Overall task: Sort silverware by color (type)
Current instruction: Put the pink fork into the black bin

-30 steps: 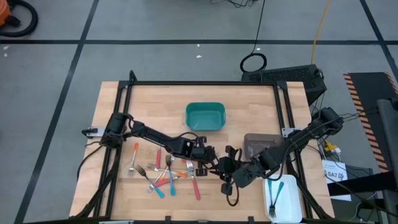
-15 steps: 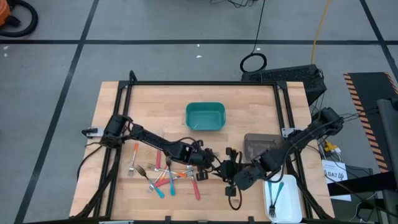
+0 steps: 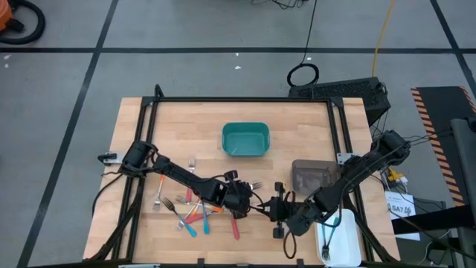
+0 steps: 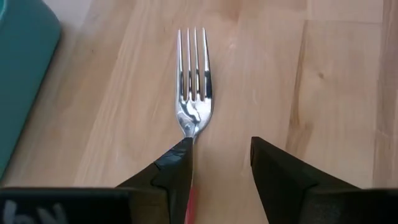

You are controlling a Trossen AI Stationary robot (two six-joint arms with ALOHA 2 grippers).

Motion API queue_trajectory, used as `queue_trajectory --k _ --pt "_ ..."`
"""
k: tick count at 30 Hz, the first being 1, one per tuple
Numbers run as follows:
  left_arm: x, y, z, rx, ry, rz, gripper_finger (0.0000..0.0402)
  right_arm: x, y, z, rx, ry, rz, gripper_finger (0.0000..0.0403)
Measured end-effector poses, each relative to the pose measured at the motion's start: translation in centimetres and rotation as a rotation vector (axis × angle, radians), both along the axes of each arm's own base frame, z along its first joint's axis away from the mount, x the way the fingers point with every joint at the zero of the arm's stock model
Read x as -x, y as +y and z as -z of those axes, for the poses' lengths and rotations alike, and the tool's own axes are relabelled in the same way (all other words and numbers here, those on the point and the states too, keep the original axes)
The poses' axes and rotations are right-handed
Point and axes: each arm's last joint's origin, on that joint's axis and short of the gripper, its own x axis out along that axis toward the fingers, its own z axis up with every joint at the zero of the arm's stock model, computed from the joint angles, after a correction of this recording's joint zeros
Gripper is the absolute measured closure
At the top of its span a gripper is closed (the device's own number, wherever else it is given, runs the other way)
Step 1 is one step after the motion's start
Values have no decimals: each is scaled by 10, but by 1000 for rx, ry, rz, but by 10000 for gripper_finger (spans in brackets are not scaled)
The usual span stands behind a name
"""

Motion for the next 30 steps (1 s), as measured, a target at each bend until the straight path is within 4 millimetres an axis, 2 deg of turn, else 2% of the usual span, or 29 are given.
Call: queue_trajectory --k 8,12,15,24,30 --pt "10 -4 5 -16 85 -20 240 -2 3 32 82 69 4 348" --pt "17 -11 7 -30 122 -3 240 -3 4 40 97 98 -11 348" --pt "20 -15 7 -37 130 9 240 -1 6 37 88 84 -21 348" --pt "21 -20 3 0 127 26 240 11 3 2 59 9 -61 340" --pt "20 -22 2 19 120 43 240 10 -5 5 93 40 -32 307"
